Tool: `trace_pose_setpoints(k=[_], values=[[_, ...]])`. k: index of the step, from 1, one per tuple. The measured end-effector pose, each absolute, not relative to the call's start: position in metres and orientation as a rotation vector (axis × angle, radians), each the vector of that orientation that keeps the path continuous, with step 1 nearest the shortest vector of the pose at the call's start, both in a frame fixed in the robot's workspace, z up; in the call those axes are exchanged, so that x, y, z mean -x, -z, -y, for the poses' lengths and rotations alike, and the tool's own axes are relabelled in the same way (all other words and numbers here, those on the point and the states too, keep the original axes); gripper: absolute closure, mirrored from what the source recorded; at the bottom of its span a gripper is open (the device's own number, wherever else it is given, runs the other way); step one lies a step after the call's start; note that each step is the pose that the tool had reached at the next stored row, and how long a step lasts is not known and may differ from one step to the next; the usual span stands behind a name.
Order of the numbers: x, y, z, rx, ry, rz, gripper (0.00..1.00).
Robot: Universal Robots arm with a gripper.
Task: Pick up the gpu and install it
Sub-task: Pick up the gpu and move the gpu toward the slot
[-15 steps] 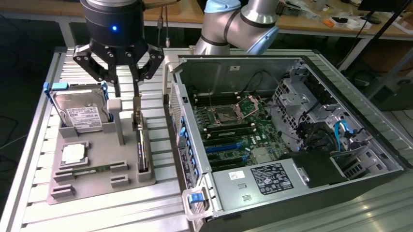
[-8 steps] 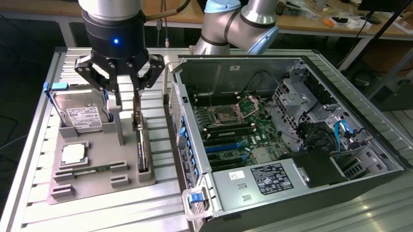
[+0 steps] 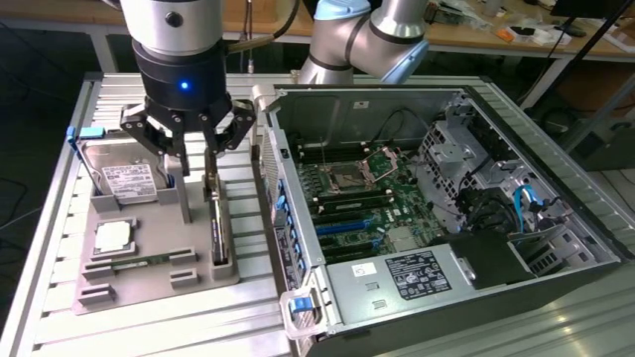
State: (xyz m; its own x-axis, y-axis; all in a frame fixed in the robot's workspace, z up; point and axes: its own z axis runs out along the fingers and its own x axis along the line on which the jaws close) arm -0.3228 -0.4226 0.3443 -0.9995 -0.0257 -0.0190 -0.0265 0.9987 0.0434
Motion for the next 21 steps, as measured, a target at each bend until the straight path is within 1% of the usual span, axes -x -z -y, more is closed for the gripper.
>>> trace_pose_setpoints(k=[21], values=[[0.316,-0.309,0.436,0.058,-0.065,-3.122,0.61]])
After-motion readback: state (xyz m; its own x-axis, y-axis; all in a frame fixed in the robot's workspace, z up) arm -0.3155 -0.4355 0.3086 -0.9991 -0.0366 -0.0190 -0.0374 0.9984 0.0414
